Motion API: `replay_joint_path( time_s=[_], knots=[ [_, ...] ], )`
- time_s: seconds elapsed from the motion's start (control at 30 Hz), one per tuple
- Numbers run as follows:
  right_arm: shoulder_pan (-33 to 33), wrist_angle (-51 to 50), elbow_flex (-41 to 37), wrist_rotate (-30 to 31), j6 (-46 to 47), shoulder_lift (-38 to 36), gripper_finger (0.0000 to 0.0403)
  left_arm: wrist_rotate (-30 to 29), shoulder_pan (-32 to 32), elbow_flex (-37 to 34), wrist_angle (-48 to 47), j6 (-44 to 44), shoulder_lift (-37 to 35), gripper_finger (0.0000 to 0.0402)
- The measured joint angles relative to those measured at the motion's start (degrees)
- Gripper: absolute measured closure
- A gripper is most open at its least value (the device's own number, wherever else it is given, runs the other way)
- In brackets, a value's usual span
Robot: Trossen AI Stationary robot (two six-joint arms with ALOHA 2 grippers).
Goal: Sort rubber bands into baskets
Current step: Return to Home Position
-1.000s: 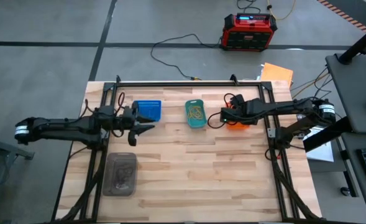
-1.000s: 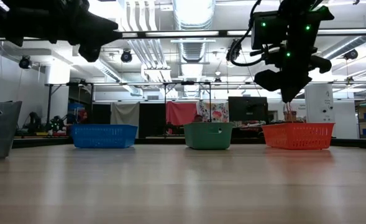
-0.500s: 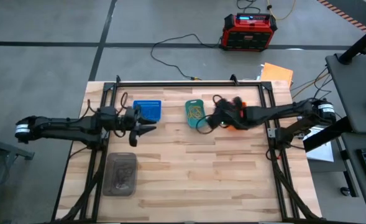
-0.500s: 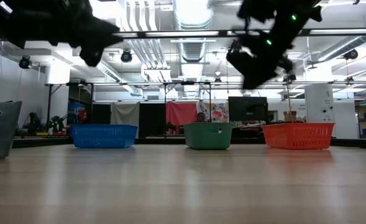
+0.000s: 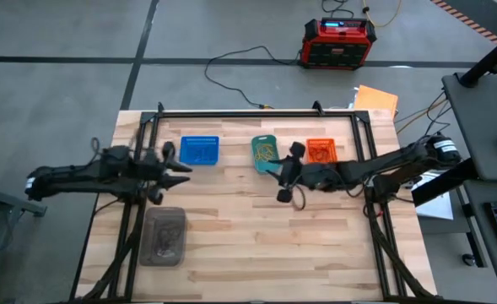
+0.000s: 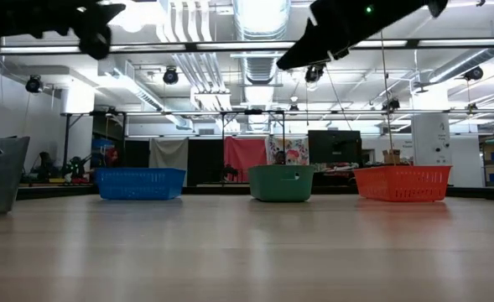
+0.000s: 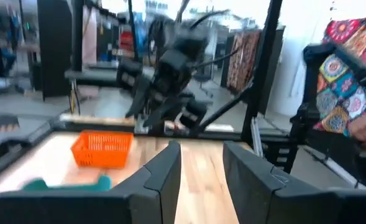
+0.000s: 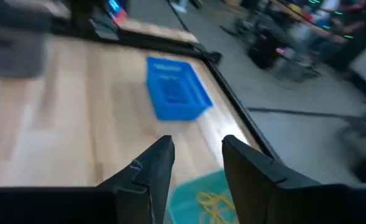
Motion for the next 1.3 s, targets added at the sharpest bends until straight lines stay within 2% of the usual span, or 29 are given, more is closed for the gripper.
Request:
replay_joint_path(
  time_s=[0.17,0.3,0.47,0.7,0.8,0.9,1.07,1.3],
  knots=[
    [-5.2,9.6,-8.2,-12.9,-0.1,-4.2,0.0277,-0.6,0.0,-0.1,-9.8,2.6,-14.2,0.0297],
    [-8.6,19.8,-14.8,-18.2,0.3,-8.4,0.0282,-0.9,0.0,-1.5,-13.7,4.3,-23.7,0.0297],
    [-10.0,24.8,-21.3,-21.1,1.5,-14.7,0.0285,-1.8,0.1,-1.8,-13.9,5.1,-21.0,0.0297],
    [-10.0,25.0,-28.1,-21.1,2.9,-24.7,0.0288,-3.1,0.1,-5.1,-13.1,8.0,-23.5,0.0297],
    [-10.0,25.0,-31.4,-21.1,3.4,-29.2,0.0293,-3.5,0.1,-8.2,-10.3,7.3,-23.5,0.0297],
    [-10.0,25.3,-35.1,-21.1,3.5,-33.6,0.0298,-3.5,0.1,-12.7,-3.6,6.4,-23.4,0.0297],
    [-10.0,31.3,-41.5,-21.1,3.0,-40.7,0.0307,-3.5,0.1,-19.1,5.2,5.9,-23.5,0.0297],
    [-10.0,31.1,-48.0,-21.1,3.4,-49.2,0.0320,-3.5,0.0,-19.1,-2.4,5.6,-23.1,0.0297]
  ],
)
